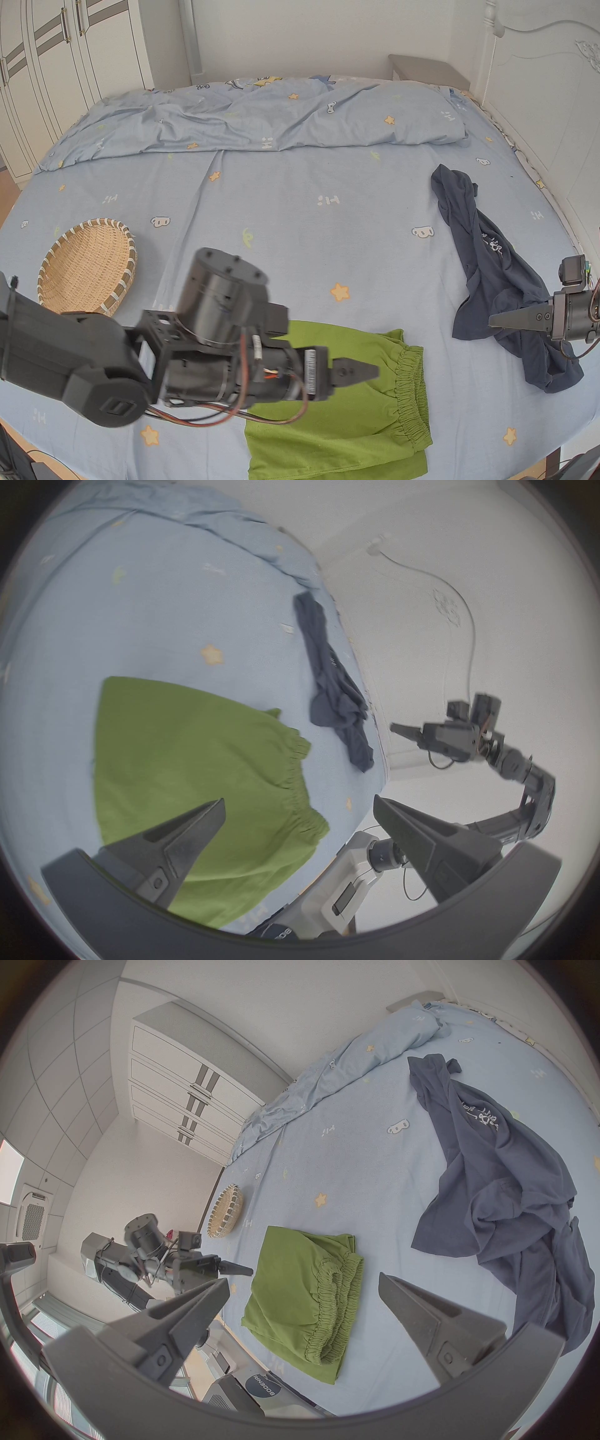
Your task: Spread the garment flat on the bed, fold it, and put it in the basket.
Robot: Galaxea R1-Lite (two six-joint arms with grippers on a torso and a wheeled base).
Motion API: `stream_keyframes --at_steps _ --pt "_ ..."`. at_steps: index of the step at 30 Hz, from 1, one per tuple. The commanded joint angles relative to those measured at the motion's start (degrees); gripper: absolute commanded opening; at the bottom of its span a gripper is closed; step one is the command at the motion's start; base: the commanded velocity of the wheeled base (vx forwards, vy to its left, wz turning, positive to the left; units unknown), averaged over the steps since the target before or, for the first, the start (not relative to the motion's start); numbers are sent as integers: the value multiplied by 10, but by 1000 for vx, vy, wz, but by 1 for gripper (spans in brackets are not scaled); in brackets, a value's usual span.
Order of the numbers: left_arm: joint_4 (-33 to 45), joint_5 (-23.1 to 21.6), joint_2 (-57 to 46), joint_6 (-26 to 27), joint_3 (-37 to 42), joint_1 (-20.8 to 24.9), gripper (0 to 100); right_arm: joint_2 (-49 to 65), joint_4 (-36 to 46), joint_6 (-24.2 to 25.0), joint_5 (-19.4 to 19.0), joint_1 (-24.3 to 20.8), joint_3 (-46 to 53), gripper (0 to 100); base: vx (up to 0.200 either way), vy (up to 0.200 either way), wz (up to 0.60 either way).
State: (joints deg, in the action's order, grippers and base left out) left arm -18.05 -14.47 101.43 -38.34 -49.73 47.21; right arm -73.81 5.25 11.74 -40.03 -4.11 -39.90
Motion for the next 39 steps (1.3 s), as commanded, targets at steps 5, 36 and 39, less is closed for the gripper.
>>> stream_keyframes --at_steps 5,36,39 --pt "-65 -275 -104 -1 231 -266 100 68 12 14 -1 -36 1 100 0 0 0" --pt "-468 -277 171 47 335 -213 100 84 17 27 -7 -61 4 100 0 0 0" --pt "-486 -248 200 45 316 -194 100 86 17 27 -7 -62 4 100 0 0 0"
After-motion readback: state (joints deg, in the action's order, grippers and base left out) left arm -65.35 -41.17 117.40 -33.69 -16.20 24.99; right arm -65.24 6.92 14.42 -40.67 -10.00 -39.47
